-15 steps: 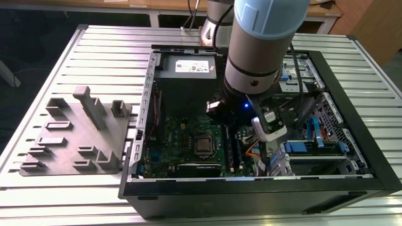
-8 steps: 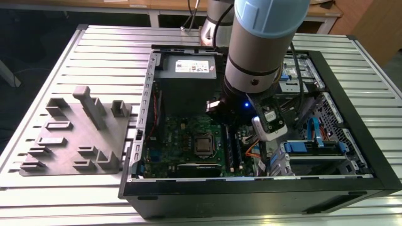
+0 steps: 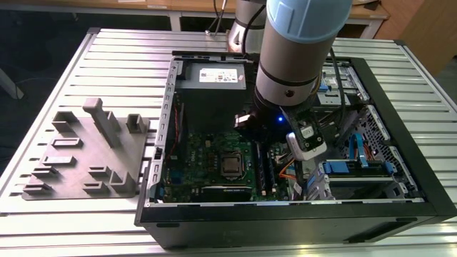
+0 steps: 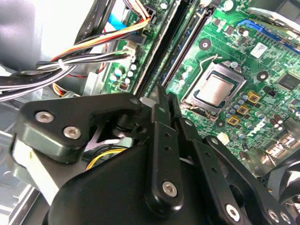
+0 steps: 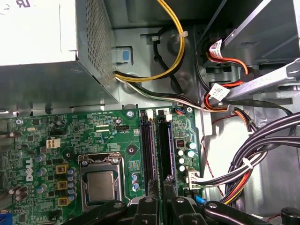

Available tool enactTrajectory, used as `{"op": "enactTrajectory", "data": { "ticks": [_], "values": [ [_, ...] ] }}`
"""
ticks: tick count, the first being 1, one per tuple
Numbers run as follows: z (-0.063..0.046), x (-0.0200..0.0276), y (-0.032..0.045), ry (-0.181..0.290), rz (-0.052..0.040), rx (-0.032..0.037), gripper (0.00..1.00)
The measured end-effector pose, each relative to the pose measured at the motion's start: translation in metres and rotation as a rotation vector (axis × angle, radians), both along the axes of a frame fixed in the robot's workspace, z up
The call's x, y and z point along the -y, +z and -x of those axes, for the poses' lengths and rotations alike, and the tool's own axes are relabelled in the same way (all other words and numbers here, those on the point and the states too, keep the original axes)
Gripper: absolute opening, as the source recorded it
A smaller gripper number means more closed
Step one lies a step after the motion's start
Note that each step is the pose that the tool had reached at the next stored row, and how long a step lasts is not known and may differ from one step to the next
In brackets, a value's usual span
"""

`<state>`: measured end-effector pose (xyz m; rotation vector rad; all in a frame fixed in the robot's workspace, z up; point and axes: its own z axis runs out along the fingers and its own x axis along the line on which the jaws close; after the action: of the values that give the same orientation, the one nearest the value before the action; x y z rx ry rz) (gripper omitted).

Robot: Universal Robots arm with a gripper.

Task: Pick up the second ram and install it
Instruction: 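Press down the second ram until it locks into place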

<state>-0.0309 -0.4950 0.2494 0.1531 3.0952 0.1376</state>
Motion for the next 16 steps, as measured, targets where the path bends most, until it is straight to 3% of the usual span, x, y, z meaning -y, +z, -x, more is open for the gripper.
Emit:
{"op": "enactTrajectory", "data": {
  "ticks": [2,12,16],
  "values": [
    [0.0,0.0,0.0,0.0,0.0,0.0,0.08],
    [0.0,-0.0002,0.0001,0.0,0.0002,0.0001,0.07],
    [0.0,-0.0052,-0.0001,0.0,0.0001,0.0001,0.07]
  ]
}}
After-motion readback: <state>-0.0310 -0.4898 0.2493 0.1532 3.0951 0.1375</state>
